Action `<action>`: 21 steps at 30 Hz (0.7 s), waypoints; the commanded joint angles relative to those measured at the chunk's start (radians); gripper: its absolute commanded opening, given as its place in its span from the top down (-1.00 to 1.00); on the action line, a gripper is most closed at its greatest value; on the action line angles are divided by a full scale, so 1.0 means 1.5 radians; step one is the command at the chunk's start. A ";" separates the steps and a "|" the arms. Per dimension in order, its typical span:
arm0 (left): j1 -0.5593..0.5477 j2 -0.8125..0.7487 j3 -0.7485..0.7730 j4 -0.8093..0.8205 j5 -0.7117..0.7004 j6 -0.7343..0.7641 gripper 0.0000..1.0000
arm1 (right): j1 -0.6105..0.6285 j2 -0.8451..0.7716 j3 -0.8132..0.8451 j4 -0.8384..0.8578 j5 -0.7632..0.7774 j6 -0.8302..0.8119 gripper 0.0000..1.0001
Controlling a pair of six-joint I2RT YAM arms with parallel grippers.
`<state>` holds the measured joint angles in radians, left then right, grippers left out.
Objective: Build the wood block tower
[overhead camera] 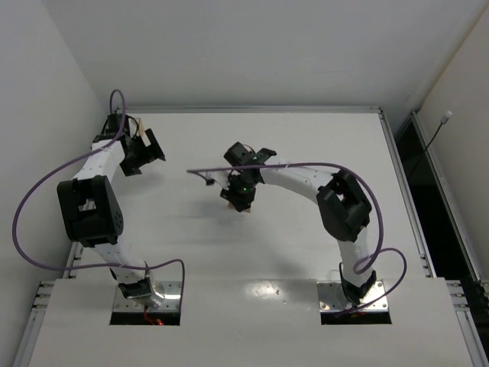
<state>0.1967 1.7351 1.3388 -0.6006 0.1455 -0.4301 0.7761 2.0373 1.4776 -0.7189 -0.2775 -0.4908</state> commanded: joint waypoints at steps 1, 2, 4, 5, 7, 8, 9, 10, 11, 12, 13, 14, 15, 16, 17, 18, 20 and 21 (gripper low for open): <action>0.005 -0.027 0.010 0.009 -0.019 -0.005 -0.99 | 0.008 -0.072 0.170 -0.025 -0.004 0.294 1.00; 0.005 -0.027 0.010 0.009 -0.019 -0.005 -0.99 | 0.008 -0.044 0.255 -0.046 0.033 0.365 1.00; 0.005 -0.034 0.004 0.009 -0.019 -0.011 -0.99 | -0.009 -0.031 0.308 -0.094 0.098 0.509 1.00; 0.005 -0.034 0.004 0.009 -0.019 -0.011 -0.99 | -0.009 -0.031 0.328 -0.094 0.118 0.548 1.00; 0.005 -0.040 -0.002 0.015 -0.013 -0.011 -0.99 | -0.024 -0.013 0.356 -0.119 0.185 0.645 1.00; 0.005 -0.040 -0.002 0.015 -0.013 -0.011 -0.99 | -0.037 -0.001 0.399 -0.137 0.220 0.678 1.00; 0.005 -0.046 -0.002 0.015 -0.013 -0.011 -0.99 | -0.046 0.014 0.422 -0.160 0.230 0.712 1.00; 0.005 -0.046 -0.002 0.015 -0.013 -0.011 -0.99 | -0.075 0.049 0.445 -0.203 0.230 0.748 1.00; 0.005 -0.046 -0.002 0.015 -0.013 -0.011 -0.99 | -0.084 0.049 0.458 -0.204 0.271 0.796 1.00; 0.005 -0.046 -0.002 0.015 -0.013 -0.011 -0.99 | -0.084 0.055 0.458 -0.196 0.304 0.797 1.00; 0.005 -0.046 -0.002 0.015 -0.013 -0.011 -0.99 | -0.092 0.062 0.458 -0.203 0.320 0.803 1.00; 0.005 -0.040 -0.002 0.015 -0.006 -0.011 -0.99 | -0.099 0.079 0.458 -0.203 0.314 0.817 1.00; 0.005 -0.040 -0.002 0.015 -0.006 -0.011 -0.99 | -0.099 0.086 0.458 -0.203 0.314 0.817 1.00; 0.005 -0.040 -0.002 0.015 -0.006 -0.011 -0.99 | -0.106 0.092 0.466 -0.197 0.314 0.817 1.00; 0.005 -0.034 0.004 0.015 -0.006 -0.011 -0.99 | -0.106 0.107 0.472 -0.191 0.314 0.817 1.00; 0.005 -0.034 0.004 0.015 0.000 -0.011 -0.99 | -0.115 0.115 0.472 -0.191 0.314 0.817 1.00; 0.005 -0.028 0.004 0.015 0.000 -0.011 -0.99 | -0.124 0.132 0.488 -0.184 0.307 0.817 1.00; 0.005 -0.028 0.004 0.015 0.000 -0.011 -0.99 | -0.131 0.146 0.498 -0.184 0.300 0.817 1.00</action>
<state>0.1967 1.7191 1.3376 -0.5961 0.1322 -0.4351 0.5877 2.2410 2.1517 -0.9840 0.1570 0.6792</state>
